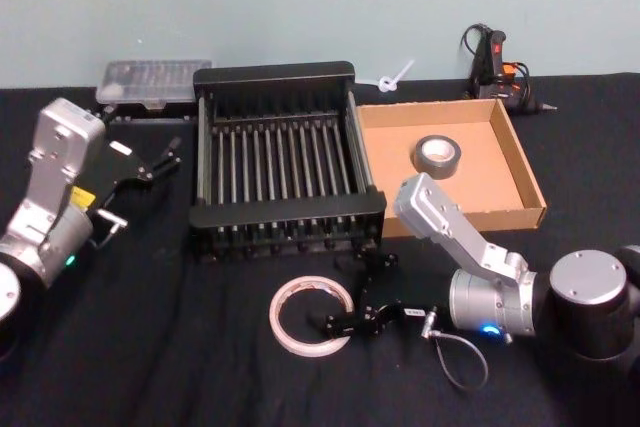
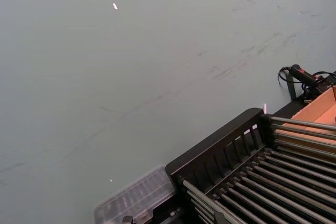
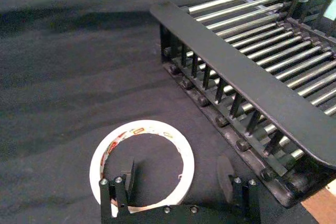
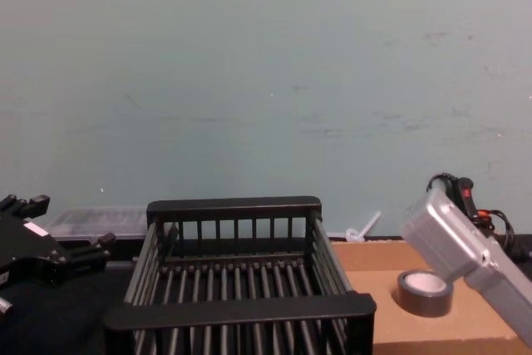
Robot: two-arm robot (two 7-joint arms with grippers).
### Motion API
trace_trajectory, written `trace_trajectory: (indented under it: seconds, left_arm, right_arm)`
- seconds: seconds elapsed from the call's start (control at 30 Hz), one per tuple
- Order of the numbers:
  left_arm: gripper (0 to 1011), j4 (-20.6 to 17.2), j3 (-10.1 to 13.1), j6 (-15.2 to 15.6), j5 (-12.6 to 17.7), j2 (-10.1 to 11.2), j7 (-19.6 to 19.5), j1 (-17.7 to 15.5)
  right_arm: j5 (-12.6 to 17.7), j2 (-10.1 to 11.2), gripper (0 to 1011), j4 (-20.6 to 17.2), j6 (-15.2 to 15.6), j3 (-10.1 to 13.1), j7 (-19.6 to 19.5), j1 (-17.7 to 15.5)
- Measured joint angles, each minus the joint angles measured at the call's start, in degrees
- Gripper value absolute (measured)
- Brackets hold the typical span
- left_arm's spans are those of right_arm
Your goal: Pick up the white tape and place it into the black box , Pick up the silver tape and place it into the brown box.
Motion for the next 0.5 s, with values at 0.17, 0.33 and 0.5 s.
trace_trajectory:
  seconds: [0.17, 0.33, 0.5]
  left_arm:
    - [1001, 0.0, 0.0, 0.0, 0.0, 0.0, 0.0, 0.0]
    - [1001, 0.0, 0.0, 0.0, 0.0, 0.0, 0.0, 0.0]
    - [1001, 0.0, 0.0, 0.0, 0.0, 0.0, 0.0, 0.0]
  right_arm:
    - [-0.2, -0.2, 1002, 0.2, 0.2, 0.0, -0.7, 0.0]
    - [-0.5, -0.5, 1002, 0.3, 0.4, 0.0, -1.4, 0.0]
    - [-0.9, -0.6, 1002, 0.4, 0.4, -0.1, -1.7, 0.0]
